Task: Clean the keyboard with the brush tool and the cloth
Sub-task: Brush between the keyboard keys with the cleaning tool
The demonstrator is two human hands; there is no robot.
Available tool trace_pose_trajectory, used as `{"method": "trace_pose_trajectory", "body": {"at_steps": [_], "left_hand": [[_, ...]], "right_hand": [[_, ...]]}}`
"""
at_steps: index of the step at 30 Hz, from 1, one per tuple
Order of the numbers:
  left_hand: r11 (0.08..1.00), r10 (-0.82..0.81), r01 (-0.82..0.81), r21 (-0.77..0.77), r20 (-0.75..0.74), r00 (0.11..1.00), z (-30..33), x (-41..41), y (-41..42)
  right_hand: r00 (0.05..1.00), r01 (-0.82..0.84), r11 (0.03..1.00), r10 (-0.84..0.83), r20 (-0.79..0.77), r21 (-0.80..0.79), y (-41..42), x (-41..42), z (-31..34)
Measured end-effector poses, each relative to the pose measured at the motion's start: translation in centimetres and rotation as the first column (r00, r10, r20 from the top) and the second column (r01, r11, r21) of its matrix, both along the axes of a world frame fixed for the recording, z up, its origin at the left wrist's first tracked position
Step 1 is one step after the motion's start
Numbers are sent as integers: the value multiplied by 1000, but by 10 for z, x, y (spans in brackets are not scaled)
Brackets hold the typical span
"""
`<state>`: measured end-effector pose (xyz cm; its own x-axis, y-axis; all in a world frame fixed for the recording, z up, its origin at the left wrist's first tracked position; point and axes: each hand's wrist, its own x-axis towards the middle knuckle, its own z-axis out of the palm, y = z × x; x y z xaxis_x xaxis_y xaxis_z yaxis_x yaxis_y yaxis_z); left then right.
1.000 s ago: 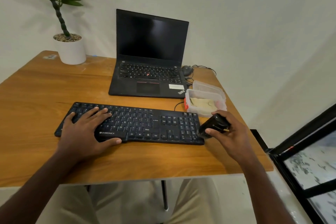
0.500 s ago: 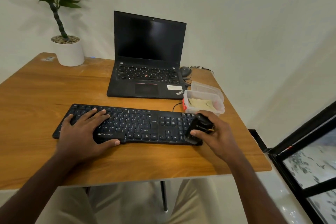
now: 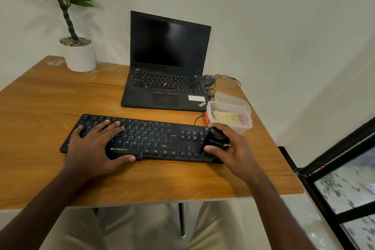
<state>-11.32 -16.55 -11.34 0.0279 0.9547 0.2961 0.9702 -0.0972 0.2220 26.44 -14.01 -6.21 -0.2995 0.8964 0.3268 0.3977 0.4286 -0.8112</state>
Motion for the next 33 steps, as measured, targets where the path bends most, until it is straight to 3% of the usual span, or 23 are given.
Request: {"method": "trace_pose_trajectory", "body": {"at_steps": [3,7,9,12,14,22,33], "left_hand": [[1000,-1,1,8,0,1000,-1,1,1],[1000,3,-3,6,-11,1000,-2,1,2],[1000,2,-2,6,-12,1000,-2,-1,2],[1000,2,-2,10,-13,1000,-2,-1,2],[1000,5,-5,10,-17,1000,-2,-1,2],[1000,0,0,6,-5,1000,-2,0,3],[1000,5,-5,-7,-29,1000,-3,0,3]], "right_hand": [[994,55,998,-56,-95,-20,3,0,3],[1000,16,1000,-15,-10,13,-5,-6,-4],[998,17,1000,-17,-60,-3,-9,-3,-3],[961,220,973,-205,-187,64,-15,20,3],[946,297,947,-275,-170,120,-23,35,-1],[958,228,970,-206,-201,90,-56,50,-38],[990,140,986,-139,-15,94,-58,39,-40]]}}
